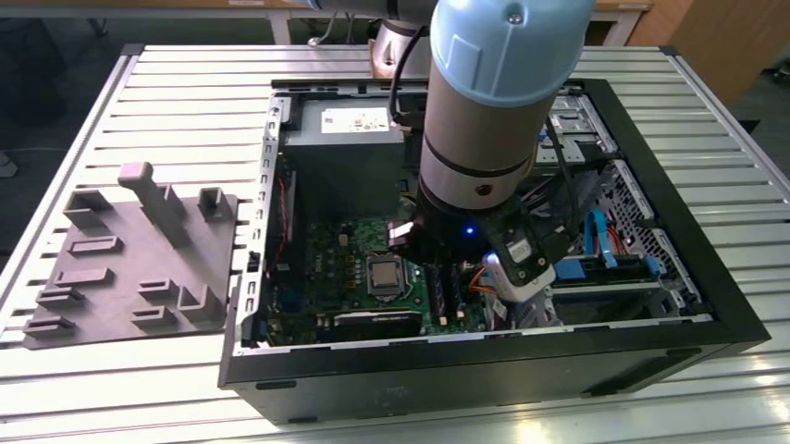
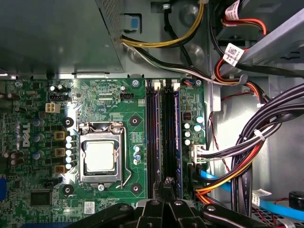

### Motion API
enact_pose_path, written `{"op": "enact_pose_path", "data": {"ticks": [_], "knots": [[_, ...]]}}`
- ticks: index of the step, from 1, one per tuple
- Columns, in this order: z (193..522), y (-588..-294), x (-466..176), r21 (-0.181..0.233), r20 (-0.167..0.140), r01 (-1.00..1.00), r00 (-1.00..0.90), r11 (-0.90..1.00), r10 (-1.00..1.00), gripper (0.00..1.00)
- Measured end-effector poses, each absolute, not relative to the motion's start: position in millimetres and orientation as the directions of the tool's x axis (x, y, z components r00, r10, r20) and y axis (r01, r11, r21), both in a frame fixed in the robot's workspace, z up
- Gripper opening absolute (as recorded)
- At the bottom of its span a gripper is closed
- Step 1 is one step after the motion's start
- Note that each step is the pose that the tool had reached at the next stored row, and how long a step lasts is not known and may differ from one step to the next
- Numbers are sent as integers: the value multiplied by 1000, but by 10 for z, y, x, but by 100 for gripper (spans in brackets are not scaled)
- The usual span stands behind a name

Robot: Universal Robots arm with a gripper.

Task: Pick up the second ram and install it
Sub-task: 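Press down the second ram until it locks into place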

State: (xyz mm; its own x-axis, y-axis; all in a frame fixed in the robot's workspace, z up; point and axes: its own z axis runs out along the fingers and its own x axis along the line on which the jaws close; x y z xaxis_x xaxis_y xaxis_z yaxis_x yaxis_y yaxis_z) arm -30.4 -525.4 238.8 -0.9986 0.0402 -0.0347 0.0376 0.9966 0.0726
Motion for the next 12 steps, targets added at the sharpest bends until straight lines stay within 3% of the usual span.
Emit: {"op": "enact_pose_path", "data": {"ticks": [12], "knots": [[2386,-5277,-305,66,-35,38,-999,997,40,11]]}}
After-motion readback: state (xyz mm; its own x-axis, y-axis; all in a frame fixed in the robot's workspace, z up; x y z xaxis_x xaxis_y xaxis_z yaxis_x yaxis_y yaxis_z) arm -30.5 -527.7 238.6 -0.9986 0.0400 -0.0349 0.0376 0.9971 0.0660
